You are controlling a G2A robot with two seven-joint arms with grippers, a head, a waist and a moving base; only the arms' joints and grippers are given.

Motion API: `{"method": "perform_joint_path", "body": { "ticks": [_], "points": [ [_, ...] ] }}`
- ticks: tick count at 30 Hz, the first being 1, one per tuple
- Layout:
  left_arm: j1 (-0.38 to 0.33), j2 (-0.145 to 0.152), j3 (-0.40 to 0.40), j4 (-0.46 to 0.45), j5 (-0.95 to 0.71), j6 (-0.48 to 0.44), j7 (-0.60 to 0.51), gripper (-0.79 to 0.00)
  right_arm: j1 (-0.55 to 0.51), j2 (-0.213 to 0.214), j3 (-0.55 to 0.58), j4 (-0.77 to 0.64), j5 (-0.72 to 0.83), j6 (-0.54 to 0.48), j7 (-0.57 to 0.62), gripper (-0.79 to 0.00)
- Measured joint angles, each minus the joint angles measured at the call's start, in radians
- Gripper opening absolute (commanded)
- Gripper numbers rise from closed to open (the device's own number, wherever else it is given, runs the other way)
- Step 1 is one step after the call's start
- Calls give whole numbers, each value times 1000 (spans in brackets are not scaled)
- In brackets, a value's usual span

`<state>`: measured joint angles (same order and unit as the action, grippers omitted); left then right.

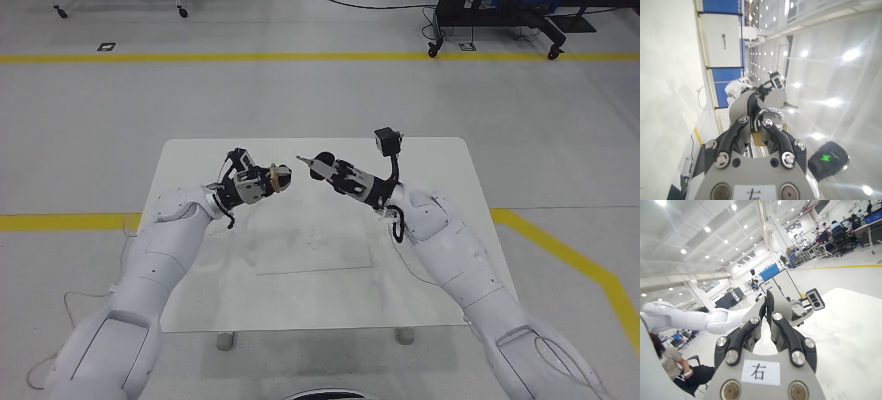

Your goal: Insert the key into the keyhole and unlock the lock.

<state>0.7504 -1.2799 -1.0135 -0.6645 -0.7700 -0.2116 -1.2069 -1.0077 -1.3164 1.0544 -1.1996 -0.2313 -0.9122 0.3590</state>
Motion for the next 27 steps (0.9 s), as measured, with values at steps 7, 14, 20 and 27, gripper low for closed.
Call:
{"method": "perform_joint_path", "body": {
  "ticks": [7, 14, 20, 27],
  "points": [
    [3, -20, 63, -80, 113, 97, 169, -785, -198, 48, 160, -325, -625, 132, -161, -785],
    [-5, -35, 78, -84, 90, 153, 177, -785, -337, 67, 231, -486, -852, 171, -253, -785],
    [-4, -35, 78, -84, 91, 151, 177, -785, -335, 67, 230, -484, -849, 170, -252, -785],
    [52, -29, 87, -208, 166, 184, 266, -785, -336, 69, 233, -501, -867, 184, -250, -785]
  ]
}}
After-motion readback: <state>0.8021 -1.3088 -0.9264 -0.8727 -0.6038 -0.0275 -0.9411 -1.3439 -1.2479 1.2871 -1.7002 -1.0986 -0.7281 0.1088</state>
